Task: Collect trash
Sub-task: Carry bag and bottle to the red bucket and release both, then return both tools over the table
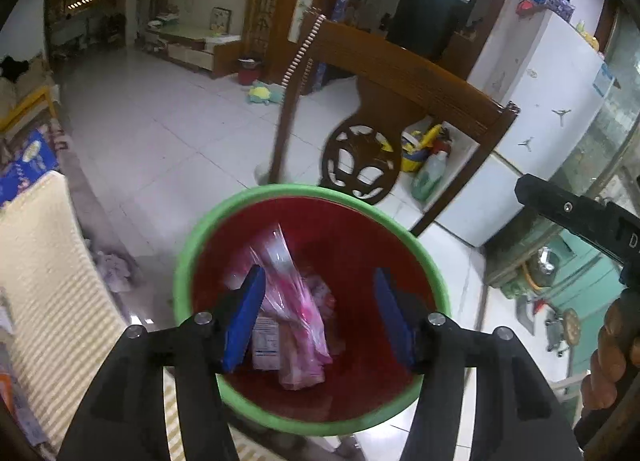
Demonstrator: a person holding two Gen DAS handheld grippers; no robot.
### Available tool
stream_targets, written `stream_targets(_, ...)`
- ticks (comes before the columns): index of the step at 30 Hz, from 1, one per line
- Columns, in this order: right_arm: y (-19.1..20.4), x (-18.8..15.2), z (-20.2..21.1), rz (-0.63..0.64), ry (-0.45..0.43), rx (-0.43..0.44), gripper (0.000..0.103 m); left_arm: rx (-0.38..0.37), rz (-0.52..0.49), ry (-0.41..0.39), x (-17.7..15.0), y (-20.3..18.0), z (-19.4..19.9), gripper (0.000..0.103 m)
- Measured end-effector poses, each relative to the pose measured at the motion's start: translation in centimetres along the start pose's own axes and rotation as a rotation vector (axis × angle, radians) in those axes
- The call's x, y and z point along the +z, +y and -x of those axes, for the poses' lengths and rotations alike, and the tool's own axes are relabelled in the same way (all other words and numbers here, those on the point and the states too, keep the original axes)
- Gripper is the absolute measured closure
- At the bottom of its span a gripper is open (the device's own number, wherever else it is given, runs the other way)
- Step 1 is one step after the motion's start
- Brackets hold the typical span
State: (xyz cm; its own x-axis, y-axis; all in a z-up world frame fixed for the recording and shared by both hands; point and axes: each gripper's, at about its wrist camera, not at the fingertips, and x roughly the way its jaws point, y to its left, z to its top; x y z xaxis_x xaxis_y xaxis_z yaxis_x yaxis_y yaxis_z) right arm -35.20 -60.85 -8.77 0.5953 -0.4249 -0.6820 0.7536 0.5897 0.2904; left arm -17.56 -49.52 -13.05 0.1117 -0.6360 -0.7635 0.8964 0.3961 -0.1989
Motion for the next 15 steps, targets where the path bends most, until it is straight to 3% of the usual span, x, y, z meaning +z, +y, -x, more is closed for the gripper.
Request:
stream_targets(7, 4.0, -0.3, -0.9, 0.059, 0.019, 0.043, 0.053, 0.154, 0.023, -0.123, 0.3, 2.7, 6.3, 0.049)
stream_targets(15, 12.5, -1.8, -2.0, 0.173, 0.054, 0.132, 0.052, 0.272, 0.089, -0.234, -0.9, 8.3, 14.0, 0.049)
